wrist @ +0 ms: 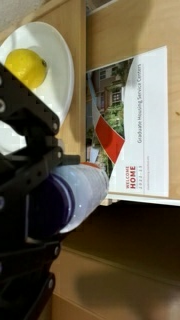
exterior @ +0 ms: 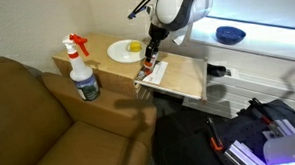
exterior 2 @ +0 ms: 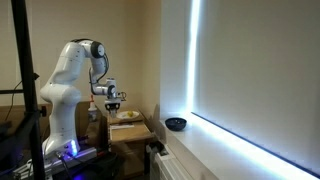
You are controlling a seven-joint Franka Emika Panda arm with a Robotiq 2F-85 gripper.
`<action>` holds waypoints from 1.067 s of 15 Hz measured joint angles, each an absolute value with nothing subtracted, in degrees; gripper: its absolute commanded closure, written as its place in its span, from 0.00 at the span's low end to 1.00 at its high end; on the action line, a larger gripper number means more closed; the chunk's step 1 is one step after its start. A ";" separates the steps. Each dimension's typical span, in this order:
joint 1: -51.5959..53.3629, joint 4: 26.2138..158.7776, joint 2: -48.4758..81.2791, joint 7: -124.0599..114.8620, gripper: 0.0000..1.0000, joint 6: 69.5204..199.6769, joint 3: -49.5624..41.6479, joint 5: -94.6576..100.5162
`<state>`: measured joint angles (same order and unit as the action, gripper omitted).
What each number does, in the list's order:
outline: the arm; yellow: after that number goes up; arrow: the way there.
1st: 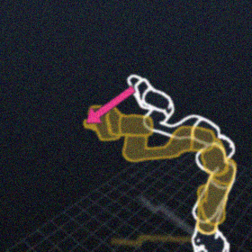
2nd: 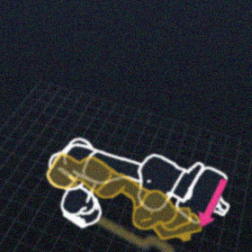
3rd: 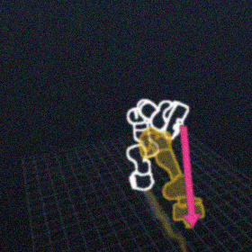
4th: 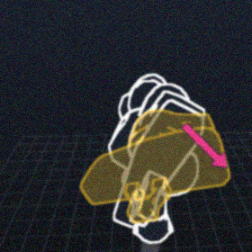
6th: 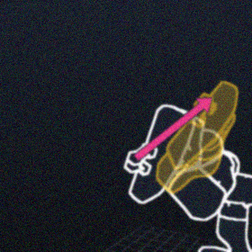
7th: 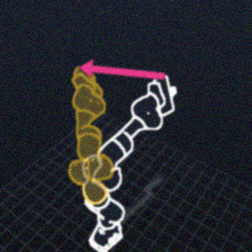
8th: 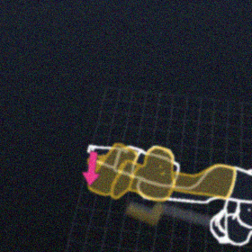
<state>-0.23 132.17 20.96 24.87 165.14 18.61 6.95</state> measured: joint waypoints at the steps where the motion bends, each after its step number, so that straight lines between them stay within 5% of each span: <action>1: -0.11 132.09 21.20 24.86 0.70 165.13 18.44 6.99; 11: 11.16 113.44 25.36 20.64 0.70 143.17 11.00 17.22; 12: 12.15 110.88 26.65 20.89 0.45 141.27 11.25 17.23; 15: 14.10 105.65 30.34 20.97 0.45 139.27 11.62 17.23; 16: 14.20 105.04 31.04 20.98 0.70 139.22 11.62 17.23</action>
